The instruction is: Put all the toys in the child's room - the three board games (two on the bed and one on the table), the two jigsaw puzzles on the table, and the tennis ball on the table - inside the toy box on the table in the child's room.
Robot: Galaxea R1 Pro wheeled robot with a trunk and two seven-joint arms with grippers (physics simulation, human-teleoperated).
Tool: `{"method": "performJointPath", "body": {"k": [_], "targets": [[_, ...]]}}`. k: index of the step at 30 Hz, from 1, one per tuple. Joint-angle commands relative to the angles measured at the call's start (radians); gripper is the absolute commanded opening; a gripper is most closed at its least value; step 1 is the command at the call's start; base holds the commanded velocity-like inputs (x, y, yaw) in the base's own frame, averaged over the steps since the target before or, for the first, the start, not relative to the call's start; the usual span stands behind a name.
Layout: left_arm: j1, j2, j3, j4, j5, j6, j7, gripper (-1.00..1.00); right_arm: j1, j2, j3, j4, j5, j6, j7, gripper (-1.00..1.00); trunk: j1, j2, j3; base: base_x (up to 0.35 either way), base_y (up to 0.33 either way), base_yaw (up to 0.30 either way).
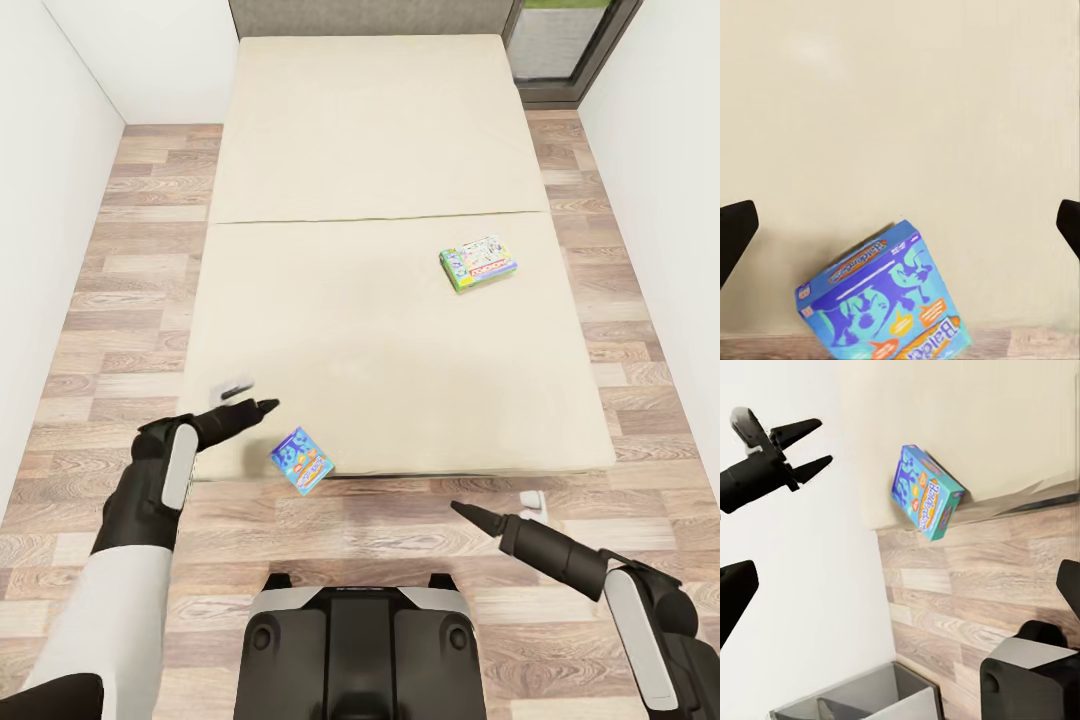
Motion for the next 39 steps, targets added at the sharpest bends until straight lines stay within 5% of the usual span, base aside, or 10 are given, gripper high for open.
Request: {"method": "performJointPath", "body": {"k": [1, 5, 8, 9, 13, 16, 19, 26, 35, 39], "targets": [[0.012, 0.003, 0.011, -0.031, -0.004, 0.053, -0.048, 1.0, 0.0, 0.0, -0.006, 0.001, -0.002, -0.005, 0.003, 1.0, 0.001, -0.001, -0.001, 0.0, 0.0, 0.0], [0.049, 0.03, 0.019, -0.078, -0.003, 0.134, -0.154, 1.0, 0.0, -0.002, -0.021, 0.001, -0.003, -0.016, 0.004, 1.0, 0.001, -0.001, -0.001, 0.0, 0.0, 0.0], [0.083, 0.082, 0.023, -0.093, -0.004, 0.166, -0.244, 1.0, 0.001, -0.003, -0.04, 0.003, -0.002, -0.019, 0.004, 1.0, 0.001, -0.001, -0.001, 0.0, 0.0, 0.0], [0.101, 0.128, 0.026, -0.097, -0.003, 0.184, -0.297, 1.0, 0.002, -0.003, -0.049, 0.004, 0.0, -0.02, 0.004, 1.0, 0.001, -0.001, -0.001, 0.0, 0.0, 0.0], [0.139, 0.243, 0.043, -0.094, -0.001, 0.21, -0.431, 1.0, 0.002, -0.004, -0.059, 0.019, 0.001, -0.022, 0.003, 1.0, 0.001, -0.001, -0.001, 0.0, 0.0, 0.0], [0.2, 0.363, 0.081, -0.07, -0.001, 0.221, -0.646, 1.0, 0.002, -0.004, -0.065, 0.046, -0.002, -0.023, 0.004, 1.0, 0.001, -0.001, -0.001, 0.0, 0.0, 0.0], [0.256, 0.422, 0.112, -0.024, -0.007, 0.222, -0.809, 1.0, 0.003, -0.004, -0.067, 0.057, -0.004, -0.024, 0.004, 1.0, 0.001, -0.001, -0.001, 0.0, 0.0, 0.0], [0.319, 0.476, 0.159, 0.048, -0.008, 0.211, -0.971, 1.0, 0.003, 0.002, -0.065, 0.061, -0.002, -0.025, 0.004, 1.0, 0.001, -0.001, -0.001, 0.0, 0.0, 0.0], [0.328, 0.486, 0.169, 0.057, -0.009, 0.207, -0.997, 1.0, 0.003, 0.011, -0.045, 0.06, 0.01, -0.03, -0.002, 1.0, 0.001, -0.001, -0.001, 0.0, 0.0, 0.0], [0.329, 0.487, 0.167, 0.057, -0.007, 0.206, -1.023, 1.0, 0.003, 0.014, 0.007, 0.067, 0.014, -0.081, -0.022, 1.0, 0.001, -0.001, -0.001, 0.0, 0.0, 0.0]]}}
